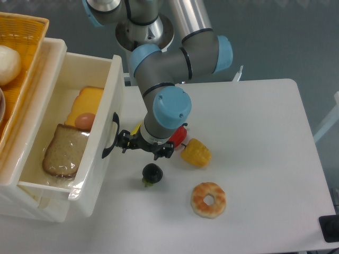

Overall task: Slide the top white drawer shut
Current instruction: 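Push the drawer front with the gripper into the cabinet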

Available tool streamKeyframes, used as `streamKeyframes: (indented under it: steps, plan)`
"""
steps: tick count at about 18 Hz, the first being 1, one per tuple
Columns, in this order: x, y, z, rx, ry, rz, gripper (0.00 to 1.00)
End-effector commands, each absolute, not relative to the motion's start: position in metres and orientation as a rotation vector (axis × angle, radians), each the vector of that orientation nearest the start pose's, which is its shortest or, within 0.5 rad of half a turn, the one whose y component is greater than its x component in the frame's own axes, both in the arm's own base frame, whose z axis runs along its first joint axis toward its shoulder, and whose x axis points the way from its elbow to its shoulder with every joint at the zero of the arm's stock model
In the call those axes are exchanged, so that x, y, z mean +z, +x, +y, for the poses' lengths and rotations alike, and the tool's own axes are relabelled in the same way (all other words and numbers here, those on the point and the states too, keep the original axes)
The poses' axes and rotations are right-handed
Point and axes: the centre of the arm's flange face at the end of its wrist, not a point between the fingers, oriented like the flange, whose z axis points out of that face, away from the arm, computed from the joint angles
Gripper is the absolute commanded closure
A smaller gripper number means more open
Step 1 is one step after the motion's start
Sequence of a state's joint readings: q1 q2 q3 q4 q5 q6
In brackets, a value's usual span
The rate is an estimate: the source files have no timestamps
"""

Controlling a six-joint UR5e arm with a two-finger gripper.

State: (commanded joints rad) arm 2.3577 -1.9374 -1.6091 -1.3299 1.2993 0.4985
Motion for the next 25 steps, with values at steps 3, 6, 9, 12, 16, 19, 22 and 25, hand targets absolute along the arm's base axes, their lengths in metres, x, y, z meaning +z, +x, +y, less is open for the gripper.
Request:
streamKeyframes:
  steps: [3,6,9,12,16,19,22,25]
  plan:
    - [0.295,-0.304,0.537,-0.503,-3.025,-0.457,0.00]
    - [0.296,-0.297,0.540,-0.505,-3.027,-0.441,0.00]
    - [0.303,-0.289,0.542,-0.517,-3.015,-0.423,0.00]
    - [0.304,-0.282,0.545,-0.531,-3.018,-0.409,0.00]
    - [0.304,-0.270,0.550,-0.542,-3.025,-0.381,0.00]
    - [0.311,-0.266,0.550,-0.532,-3.017,-0.372,0.00]
    - [0.312,-0.254,0.555,-0.527,-3.023,-0.339,0.00]
    - [0.312,-0.247,0.559,-0.525,-3.027,-0.320,0.00]
